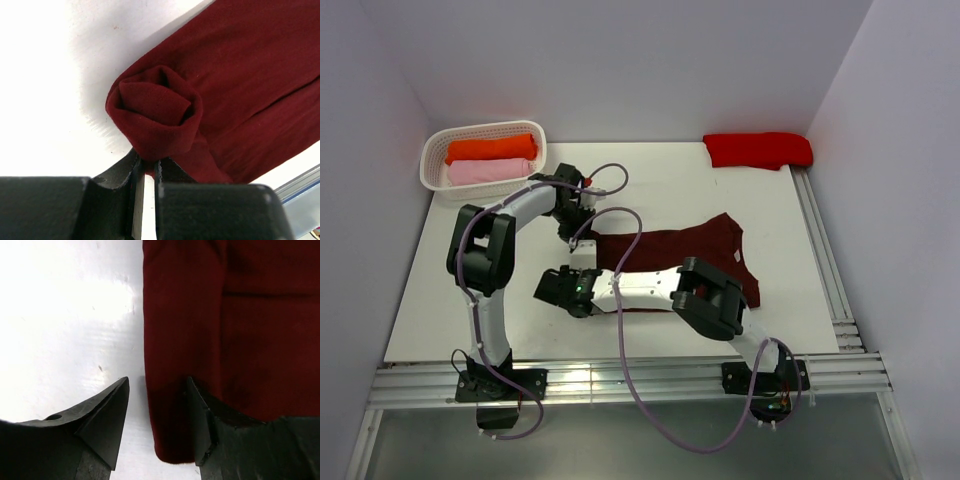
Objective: Roll the t-shirts
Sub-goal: Roll the tshirt
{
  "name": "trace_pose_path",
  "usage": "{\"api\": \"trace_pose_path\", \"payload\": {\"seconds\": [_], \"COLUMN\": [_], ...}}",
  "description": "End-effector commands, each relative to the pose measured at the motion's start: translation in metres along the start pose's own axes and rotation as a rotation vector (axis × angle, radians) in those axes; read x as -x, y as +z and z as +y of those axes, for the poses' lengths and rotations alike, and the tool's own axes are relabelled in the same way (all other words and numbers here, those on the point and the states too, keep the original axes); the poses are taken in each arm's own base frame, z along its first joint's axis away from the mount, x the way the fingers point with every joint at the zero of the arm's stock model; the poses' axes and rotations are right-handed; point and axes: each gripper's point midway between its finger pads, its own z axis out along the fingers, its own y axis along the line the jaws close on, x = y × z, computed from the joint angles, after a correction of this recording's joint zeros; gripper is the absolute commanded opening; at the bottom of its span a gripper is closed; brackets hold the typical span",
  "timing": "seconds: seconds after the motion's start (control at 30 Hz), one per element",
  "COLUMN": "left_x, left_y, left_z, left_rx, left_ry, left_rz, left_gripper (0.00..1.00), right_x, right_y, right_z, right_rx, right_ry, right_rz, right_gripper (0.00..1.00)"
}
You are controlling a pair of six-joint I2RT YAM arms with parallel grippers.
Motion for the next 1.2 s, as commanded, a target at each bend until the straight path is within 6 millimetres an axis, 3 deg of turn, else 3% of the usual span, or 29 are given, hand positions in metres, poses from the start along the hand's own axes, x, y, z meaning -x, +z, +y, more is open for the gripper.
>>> {"api": "trace_pose_path", "payload": {"seconds": [0.0,0.23,0.43,0.5,0.53,0.57,0.63,0.67,0.87,1.03,1.07,1.17], "left_x": [0.01,0.011,0.012,0.014,0.014,0.014,0.016,0.017,0.022,0.023,0.026,0.032], "left_y": [-0.004,-0.002,-0.002,-0.003,-0.004,-0.005,-0.007,-0.007,-0.014,-0.021,-0.027,-0.04], "left_z": [0.004,0.006,0.007,0.007,0.007,0.009,0.012,0.014,0.028,0.022,0.02,0.012], "left_rx": [0.031,0.037,0.043,0.043,0.043,0.049,0.058,0.062,0.081,0.058,0.057,0.016], "left_ry": [0.022,0.013,0.011,0.012,0.015,0.015,0.017,0.014,-0.01,0.004,0.012,0.028], "left_rz": [-0.014,-0.007,-0.005,-0.013,-0.011,-0.016,-0.022,-0.022,-0.03,-0.051,-0.07,-0.109], "left_gripper": [0.13,0.14,0.15,0.18,0.19,0.2,0.21,0.21,0.2,0.39,0.47,0.56], "right_x": [-0.013,-0.031,-0.051,-0.044,-0.054,-0.043,-0.046,-0.033,-0.019,-0.018,-0.017,-0.009], "right_y": [0.001,-0.001,0.0,-0.003,-0.002,-0.013,-0.013,-0.025,-0.047,-0.052,-0.054,-0.056], "right_z": [-0.007,-0.021,-0.028,-0.013,-0.02,-0.012,0.0,0.01,0.041,0.047,0.048,0.045], "right_rx": [-0.059,-0.168,-0.183,-0.103,-0.089,-0.024,0.106,0.184,0.474,0.599,0.619,0.7], "right_ry": [-0.05,-0.102,-0.106,-0.048,-0.051,-0.008,0.047,0.088,0.266,0.419,0.472,0.599], "right_rz": [0.017,0.053,0.102,0.083,0.099,0.088,0.09,0.077,0.07,0.086,0.099,0.096], "right_gripper": [0.57,0.56,0.38,0.36,0.3,0.27,0.21,0.2,0.18,0.17,0.17,0.17]}}
